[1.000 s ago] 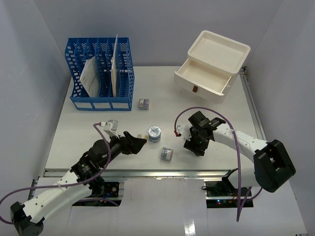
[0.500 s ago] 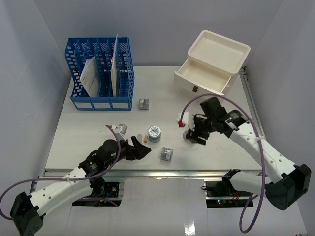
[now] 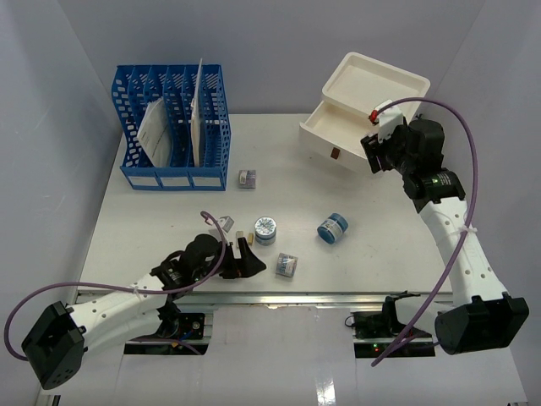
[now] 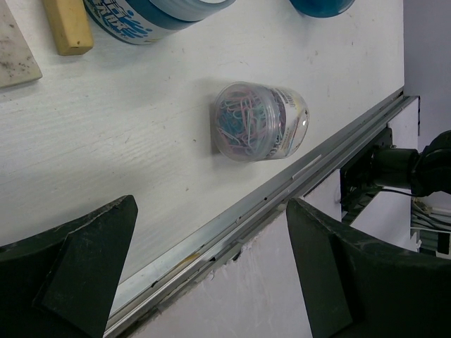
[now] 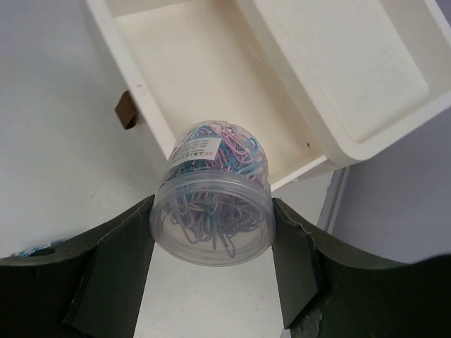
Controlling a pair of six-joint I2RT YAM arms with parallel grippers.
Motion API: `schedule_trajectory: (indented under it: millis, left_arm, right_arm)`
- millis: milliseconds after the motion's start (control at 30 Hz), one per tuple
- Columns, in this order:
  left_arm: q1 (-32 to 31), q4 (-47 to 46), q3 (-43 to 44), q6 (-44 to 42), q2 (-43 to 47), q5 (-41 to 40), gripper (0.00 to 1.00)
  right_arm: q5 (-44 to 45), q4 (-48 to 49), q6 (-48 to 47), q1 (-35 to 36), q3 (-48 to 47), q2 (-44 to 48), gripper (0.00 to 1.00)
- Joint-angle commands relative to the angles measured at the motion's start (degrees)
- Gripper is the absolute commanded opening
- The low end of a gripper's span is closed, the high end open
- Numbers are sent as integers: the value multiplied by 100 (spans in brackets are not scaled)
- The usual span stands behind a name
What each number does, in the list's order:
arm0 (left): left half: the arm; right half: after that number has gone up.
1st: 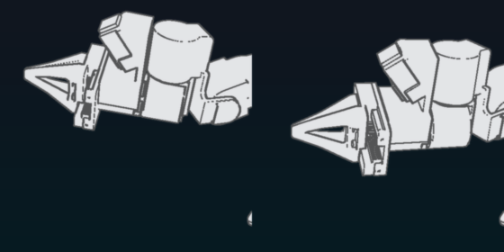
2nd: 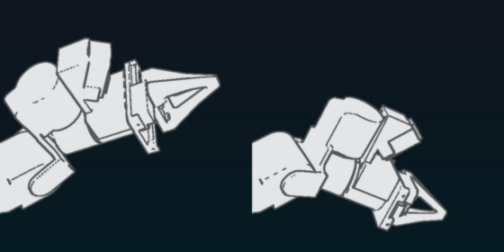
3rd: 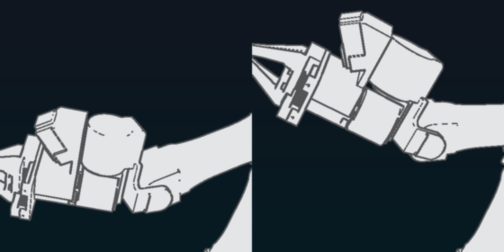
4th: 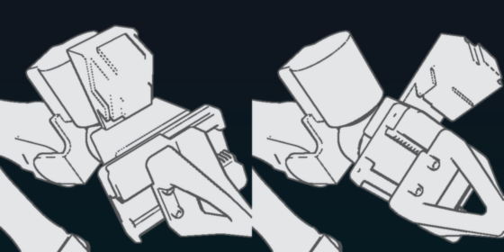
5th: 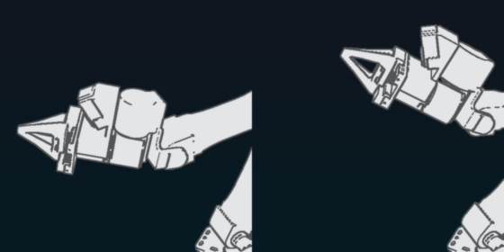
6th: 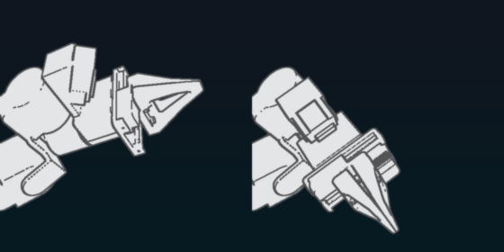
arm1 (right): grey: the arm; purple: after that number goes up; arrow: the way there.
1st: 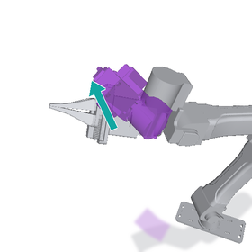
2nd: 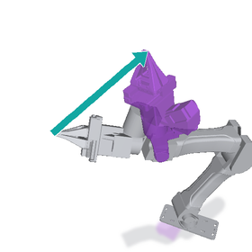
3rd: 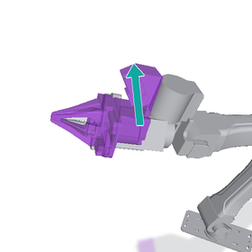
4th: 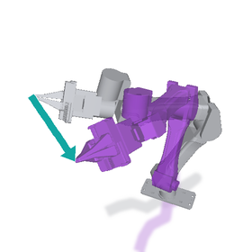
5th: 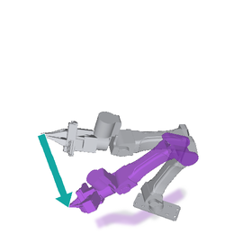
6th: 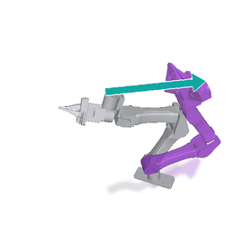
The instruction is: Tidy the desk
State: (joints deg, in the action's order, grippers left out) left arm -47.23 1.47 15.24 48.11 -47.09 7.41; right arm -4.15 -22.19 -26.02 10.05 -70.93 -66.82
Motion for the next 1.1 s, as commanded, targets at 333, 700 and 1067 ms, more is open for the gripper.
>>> schedule_trajectory:
  millis: [333, 700, 1067]
  left_arm:
    - [-144, -103, 376, -133, -292, -56, 98]
    - [-248, -302, 390, -276, -338, -62, 98]
    - [-880, -277, 993, -609, -1415, -717, 98]
  right_arm:
    - [771, 1584, 675, -153, 321, -397, 30]
    - [336, 1611, 740, -153, 397, -555, 98]
    - [-3721, 440, -332, -153, 1203, 744, 91]
